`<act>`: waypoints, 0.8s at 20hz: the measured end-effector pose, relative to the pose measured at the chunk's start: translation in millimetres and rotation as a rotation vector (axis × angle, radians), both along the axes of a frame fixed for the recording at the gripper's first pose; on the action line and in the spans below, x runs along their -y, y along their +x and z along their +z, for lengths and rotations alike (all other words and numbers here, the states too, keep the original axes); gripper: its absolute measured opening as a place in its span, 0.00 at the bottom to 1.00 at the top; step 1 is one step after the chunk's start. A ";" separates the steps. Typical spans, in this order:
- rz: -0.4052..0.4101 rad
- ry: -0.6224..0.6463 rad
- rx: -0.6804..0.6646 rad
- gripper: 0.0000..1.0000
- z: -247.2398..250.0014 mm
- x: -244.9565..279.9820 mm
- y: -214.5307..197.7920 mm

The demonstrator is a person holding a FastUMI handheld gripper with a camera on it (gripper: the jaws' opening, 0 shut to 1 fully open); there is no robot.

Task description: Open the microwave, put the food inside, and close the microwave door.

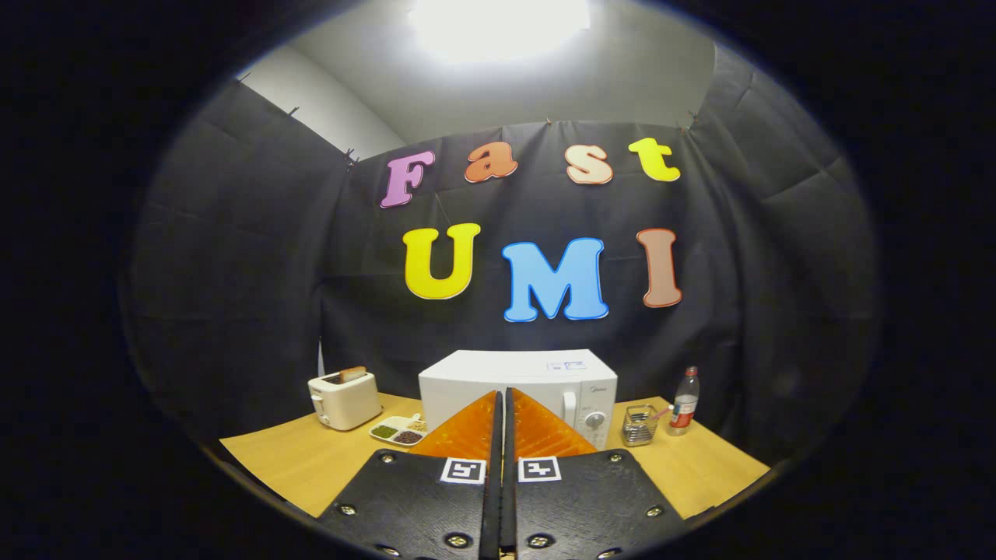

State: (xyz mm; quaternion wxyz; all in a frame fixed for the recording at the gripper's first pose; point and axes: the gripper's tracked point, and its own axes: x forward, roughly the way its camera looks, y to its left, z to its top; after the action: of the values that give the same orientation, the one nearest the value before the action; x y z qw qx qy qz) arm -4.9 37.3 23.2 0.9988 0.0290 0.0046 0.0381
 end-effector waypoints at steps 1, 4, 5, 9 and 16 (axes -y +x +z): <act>-0.018 -0.001 0.019 0.01 5.1 -0.7 0.0; -0.019 0.006 0.013 0.06 5.9 -8.3 -4.0; -0.044 0.010 0.015 0.34 8.1 -4.2 -7.4; -0.099 -0.034 0.033 0.99 13.6 4.0 -11.6; -0.096 -0.010 0.002 0.99 4.2 6.0 -5.6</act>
State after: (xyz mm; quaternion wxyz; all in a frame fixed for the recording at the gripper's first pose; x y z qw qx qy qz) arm -10.5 31.4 27.4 0.9997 0.0240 0.0024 -0.0097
